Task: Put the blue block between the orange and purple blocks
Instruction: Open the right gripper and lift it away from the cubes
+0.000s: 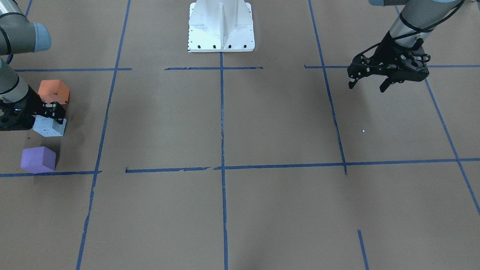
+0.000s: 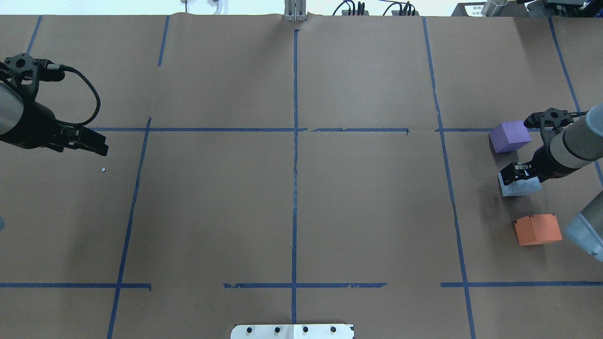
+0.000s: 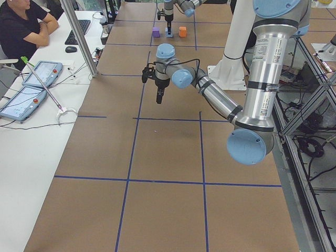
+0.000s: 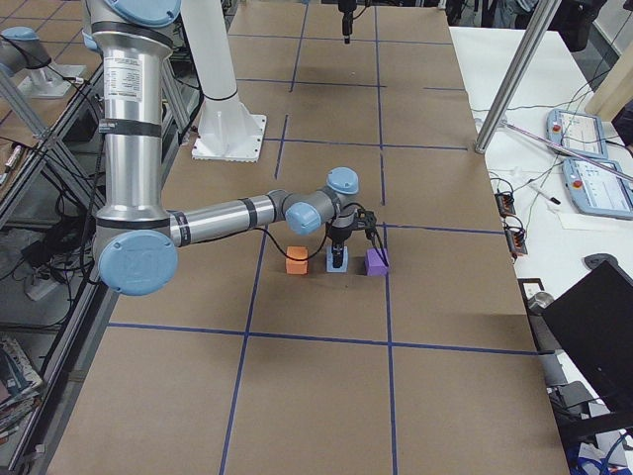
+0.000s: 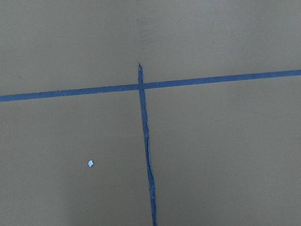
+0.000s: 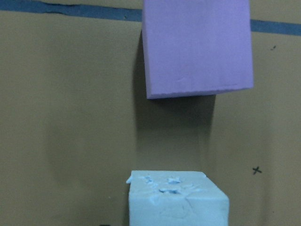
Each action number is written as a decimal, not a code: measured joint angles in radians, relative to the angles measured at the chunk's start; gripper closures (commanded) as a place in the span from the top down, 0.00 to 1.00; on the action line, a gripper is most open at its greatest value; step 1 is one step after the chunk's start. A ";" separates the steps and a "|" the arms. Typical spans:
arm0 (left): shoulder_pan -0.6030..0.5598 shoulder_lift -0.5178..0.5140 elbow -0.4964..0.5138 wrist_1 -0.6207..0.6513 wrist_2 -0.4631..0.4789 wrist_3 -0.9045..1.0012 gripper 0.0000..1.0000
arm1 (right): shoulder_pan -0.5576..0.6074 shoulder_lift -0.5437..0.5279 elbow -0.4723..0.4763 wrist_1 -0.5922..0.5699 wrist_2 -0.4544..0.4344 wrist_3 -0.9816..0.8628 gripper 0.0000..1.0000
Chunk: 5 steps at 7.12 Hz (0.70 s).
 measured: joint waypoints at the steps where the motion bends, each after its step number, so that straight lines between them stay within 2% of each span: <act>1: -0.005 0.026 0.000 0.001 -0.002 0.063 1.00 | 0.035 -0.030 0.032 0.022 0.007 -0.018 1.00; 2: -0.029 0.064 -0.001 0.002 -0.005 0.156 1.00 | 0.107 -0.062 0.069 0.032 0.040 -0.066 1.00; 3: -0.076 0.108 0.000 0.002 -0.008 0.264 1.00 | 0.215 -0.089 0.085 0.030 0.110 -0.156 1.00; 5: -0.232 0.186 0.033 0.006 -0.039 0.540 1.00 | 0.455 -0.132 0.075 -0.011 0.235 -0.410 1.00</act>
